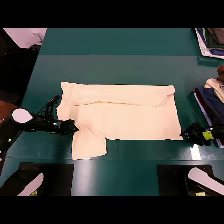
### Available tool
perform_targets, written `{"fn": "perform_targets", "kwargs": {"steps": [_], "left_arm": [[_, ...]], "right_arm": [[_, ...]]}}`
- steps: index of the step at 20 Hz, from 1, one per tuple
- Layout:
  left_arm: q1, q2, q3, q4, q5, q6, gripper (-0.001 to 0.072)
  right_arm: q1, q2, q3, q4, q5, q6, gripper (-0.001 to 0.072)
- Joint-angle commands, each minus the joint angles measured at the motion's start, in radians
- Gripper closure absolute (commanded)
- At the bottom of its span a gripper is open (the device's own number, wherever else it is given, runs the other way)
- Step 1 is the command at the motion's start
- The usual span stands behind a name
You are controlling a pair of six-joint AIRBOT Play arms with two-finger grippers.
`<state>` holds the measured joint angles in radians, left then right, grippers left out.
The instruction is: Fold the shirts.
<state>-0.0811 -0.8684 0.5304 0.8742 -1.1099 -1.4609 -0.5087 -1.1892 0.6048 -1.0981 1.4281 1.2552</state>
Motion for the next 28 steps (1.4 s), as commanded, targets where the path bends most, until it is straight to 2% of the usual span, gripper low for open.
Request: {"fn": "perform_targets", "kwargs": {"steps": [1, 4, 5, 9, 11, 14, 19, 25, 28], "left_arm": [[0.000, 0.001, 0.003, 0.002, 0.001, 0.002, 0.0676], [0.000, 0.001, 0.003, 0.006, -0.013, 0.006, 0.0677], [0.000, 0.001, 0.003, 0.008, -0.038, 0.028, 0.0678], [0.000, 0.048, 0.011, 0.013, -0.160, 0.039, 0.0678], [0.000, 0.088, 0.056, 0.018, -0.176, 0.039, 0.0677], [0.000, 0.087, 0.187, 0.035, -0.134, 0.039, 0.0677], [0.003, 0.055, 0.332, 0.260, 0.071, -0.008, 0.0676], [0.003, -0.215, 0.446, 0.270, 0.238, -0.005, 0.0676], [0.003, -0.373, 0.536, 0.270, 0.281, -0.006, 0.0676]], "right_arm": [[0.061, -0.032, -0.018, 0.005, -0.061, -0.008, 0.0399], [0.097, -0.019, -0.007, -0.006, -0.064, -0.009, 0.0665], [0.102, 0.004, 0.002, -0.026, -0.051, -0.008, 0.0695], [0.090, 0.180, 0.052, -0.163, 0.083, -0.006, 0.0696], [0.074, 0.267, 0.091, -0.157, 0.119, 0.014, 0.0696], [0.114, 0.301, 0.187, -0.096, 0.084, 0.039, 0.0697], [0.284, 0.111, 0.402, -0.098, 0.002, 0.090, 0.0697], [0.395, -0.165, 0.662, -0.098, -0.031, 0.118, 0.0696], [0.420, -0.277, 0.787, -0.095, -0.033, 0.135, 0.0696]]}}
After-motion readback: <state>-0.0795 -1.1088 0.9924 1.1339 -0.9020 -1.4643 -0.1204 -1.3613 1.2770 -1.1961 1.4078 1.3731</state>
